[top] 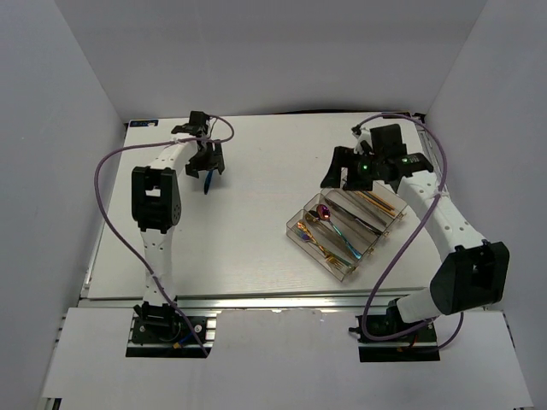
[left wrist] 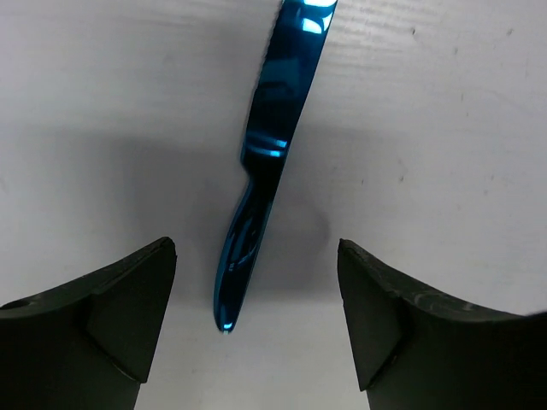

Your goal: Sort the eating utensils into containers

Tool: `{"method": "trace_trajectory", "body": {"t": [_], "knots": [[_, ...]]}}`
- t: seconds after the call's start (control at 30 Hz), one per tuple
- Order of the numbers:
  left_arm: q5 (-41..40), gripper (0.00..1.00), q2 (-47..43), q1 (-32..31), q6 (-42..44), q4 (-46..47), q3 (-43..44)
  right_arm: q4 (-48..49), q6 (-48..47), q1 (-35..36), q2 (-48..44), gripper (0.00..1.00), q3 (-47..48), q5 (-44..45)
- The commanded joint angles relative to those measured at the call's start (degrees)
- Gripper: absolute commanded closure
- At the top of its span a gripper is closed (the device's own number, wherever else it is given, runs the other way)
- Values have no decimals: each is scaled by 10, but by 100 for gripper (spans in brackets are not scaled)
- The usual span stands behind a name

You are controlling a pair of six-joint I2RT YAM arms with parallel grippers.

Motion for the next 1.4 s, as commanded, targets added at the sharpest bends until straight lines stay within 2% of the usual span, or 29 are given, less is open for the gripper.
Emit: {"method": "trace_trajectory", "body": {"t": [0.0, 0.1, 0.13, 0.17, 0.27, 0.43, 0.5, 0.53, 0.67, 1.0, 1.23, 1.33, 1.37], "knots": [[-11, 15, 17, -4, 18, -11, 61, -11, 30, 13, -50, 16, -8, -32], [-20, 24, 36, -5, 15, -18, 57, -42, 16, 13, -67, 16, -3, -13], [-36, 34, 39, -12, 15, -27, 55, -54, 13, 14, -71, 16, 5, -7], [-49, 37, 38, -17, 17, -30, 48, -59, 6, 13, -75, 16, 8, -3], [-81, 38, 22, -35, 17, -23, -7, -77, 3, 13, -72, 15, 34, 2], [-61, 39, -2, -36, 7, 19, -119, -77, 8, 13, -67, 15, 56, -11], [-52, 56, 5, -36, 8, 13, -131, -74, 8, 13, -67, 15, 58, -15], [-49, 58, 8, -36, 8, 13, -134, -72, 9, 13, -67, 15, 57, -16], [-37, 58, 1, -35, 2, 33, -171, -69, 9, 13, -68, 15, 51, -24], [-19, 51, 24, -35, -25, 17, -157, -58, 15, 14, -71, 15, 36, -37], [-7, 62, 30, -35, -49, 24, -163, -56, 15, 14, -79, 14, 33, -37], [9, 73, 31, -35, -60, 36, -182, -62, 11, 13, -80, 14, 39, -36], [12, 83, 30, -35, -62, 37, -186, -63, 9, 13, -80, 14, 43, -36]]}}
